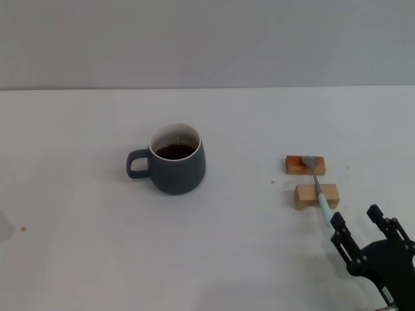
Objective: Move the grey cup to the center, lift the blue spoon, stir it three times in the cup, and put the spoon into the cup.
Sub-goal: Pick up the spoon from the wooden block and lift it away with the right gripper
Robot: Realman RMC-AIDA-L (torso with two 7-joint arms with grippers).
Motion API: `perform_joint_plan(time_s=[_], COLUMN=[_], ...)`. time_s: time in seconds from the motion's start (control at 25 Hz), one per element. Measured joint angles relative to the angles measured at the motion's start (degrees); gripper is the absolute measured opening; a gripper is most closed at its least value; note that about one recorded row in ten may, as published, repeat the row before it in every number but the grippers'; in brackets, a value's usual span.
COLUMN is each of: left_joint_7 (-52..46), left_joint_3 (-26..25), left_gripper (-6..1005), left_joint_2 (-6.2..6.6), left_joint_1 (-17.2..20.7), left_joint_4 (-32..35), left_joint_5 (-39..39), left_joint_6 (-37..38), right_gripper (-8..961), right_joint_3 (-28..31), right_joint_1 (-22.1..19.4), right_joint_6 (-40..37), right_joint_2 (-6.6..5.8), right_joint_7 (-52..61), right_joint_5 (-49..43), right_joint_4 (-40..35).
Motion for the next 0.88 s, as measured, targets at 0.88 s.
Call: perform_joint_plan(time_s=[0.88], left_joint_7=[0.1], left_joint_3=[-0.4], left_gripper=[-1], left_joint_2=[0.18], left_joint_1=[-1.8], left_joint_4=[1.2], left_joint_5=[-0.1], left_joint_6=[-0.3], right_gripper=[572], right_joint_3=[3.3], right_joint_1=[5.4], right_joint_6=[9.8], right_joint_2=[0.12], right_joint_7=[0.2], right_joint_5=[0.0], right_joint_4=[0.2])
